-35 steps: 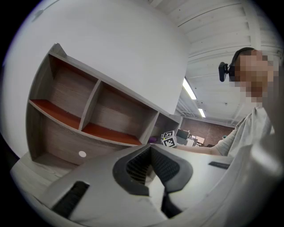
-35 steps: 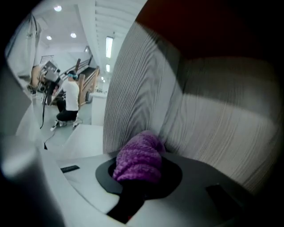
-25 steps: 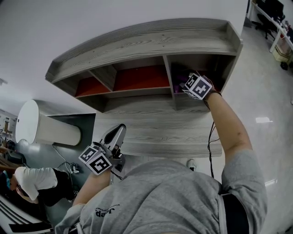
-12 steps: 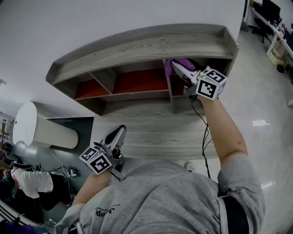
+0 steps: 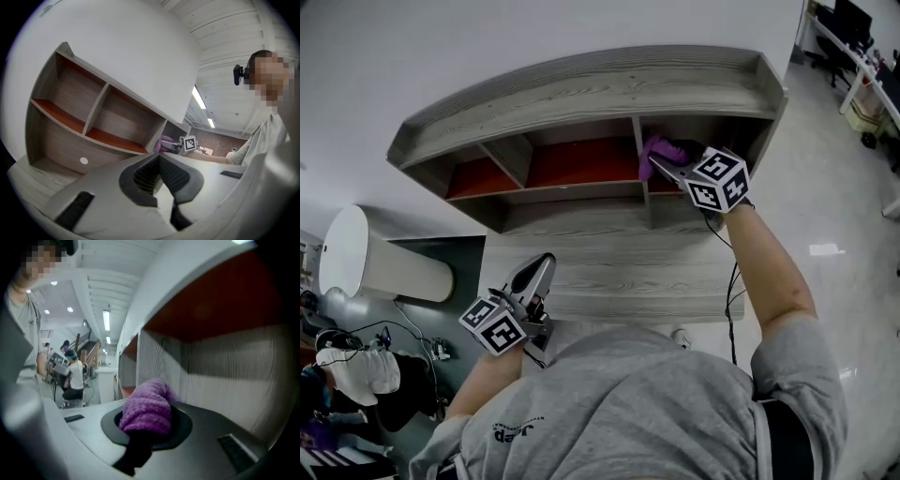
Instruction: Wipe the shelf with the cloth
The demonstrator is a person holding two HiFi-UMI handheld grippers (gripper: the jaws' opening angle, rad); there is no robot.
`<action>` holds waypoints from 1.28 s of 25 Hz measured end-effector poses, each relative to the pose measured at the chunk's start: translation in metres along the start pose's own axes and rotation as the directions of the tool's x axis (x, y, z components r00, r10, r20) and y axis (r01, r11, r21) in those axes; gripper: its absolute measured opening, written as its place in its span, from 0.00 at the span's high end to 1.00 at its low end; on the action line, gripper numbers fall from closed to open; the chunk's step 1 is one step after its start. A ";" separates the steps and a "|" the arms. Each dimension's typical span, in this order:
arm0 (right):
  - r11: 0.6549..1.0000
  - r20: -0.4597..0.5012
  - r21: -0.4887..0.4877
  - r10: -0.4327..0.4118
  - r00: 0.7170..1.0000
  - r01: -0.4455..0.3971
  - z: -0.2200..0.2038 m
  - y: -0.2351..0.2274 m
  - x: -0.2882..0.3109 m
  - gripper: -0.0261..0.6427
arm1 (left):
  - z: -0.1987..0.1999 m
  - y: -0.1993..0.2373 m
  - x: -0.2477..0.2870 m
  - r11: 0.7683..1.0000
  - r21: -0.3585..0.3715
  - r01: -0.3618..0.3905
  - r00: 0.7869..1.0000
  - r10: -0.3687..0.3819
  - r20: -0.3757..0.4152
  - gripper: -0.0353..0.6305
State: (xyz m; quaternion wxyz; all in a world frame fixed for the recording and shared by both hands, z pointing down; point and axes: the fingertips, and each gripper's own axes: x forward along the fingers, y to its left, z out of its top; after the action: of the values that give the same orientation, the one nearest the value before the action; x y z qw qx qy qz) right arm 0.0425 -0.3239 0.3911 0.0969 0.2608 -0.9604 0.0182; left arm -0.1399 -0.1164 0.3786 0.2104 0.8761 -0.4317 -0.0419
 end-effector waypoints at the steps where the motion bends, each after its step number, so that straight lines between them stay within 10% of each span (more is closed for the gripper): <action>1: 1.000 -0.072 -0.022 -0.006 0.997 0.005 -0.023 0.001 0.006 0.86 | -0.001 0.001 -0.001 1.000 -0.002 -0.001 1.000 0.001 0.000 0.91; 6: 0.973 -0.432 -0.227 -0.066 0.899 -0.038 -0.122 0.010 0.028 0.87 | -0.007 0.004 -0.001 1.000 -0.020 -0.001 1.000 0.001 0.004 0.91; 14: 0.948 -0.513 -0.305 -0.086 0.854 -0.088 -0.127 0.016 0.031 0.86 | -0.012 0.004 0.002 0.999 -0.046 0.020 1.000 -0.019 0.023 0.91; 19: 0.944 -0.210 -0.238 -0.280 0.937 0.228 -0.053 -0.039 -0.009 0.86 | -0.013 0.010 -0.004 0.998 -0.064 0.024 0.999 -0.022 0.039 0.91; 22: 0.854 0.079 -0.199 -0.474 0.877 0.480 0.023 -0.077 -0.028 0.86 | -0.014 0.024 -0.014 0.996 -0.084 0.001 0.999 0.003 0.042 0.91; 25: 0.800 0.255 -0.216 -0.507 0.823 0.560 0.069 -0.078 -0.014 0.86 | -0.019 0.036 -0.025 0.994 -0.105 -0.022 0.999 0.026 0.036 0.91; 32: 0.746 0.328 -0.168 -0.574 0.750 0.644 0.089 -0.091 0.022 0.86 | -0.018 0.059 -0.046 0.993 -0.086 -0.075 0.997 0.076 0.013 0.91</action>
State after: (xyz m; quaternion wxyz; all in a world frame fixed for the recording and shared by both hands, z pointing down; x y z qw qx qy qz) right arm 0.0546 -0.4210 0.3066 0.0075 0.5465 -0.8179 -0.1797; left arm -0.2072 -0.1062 0.4142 0.2456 0.8490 -0.4641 -0.0592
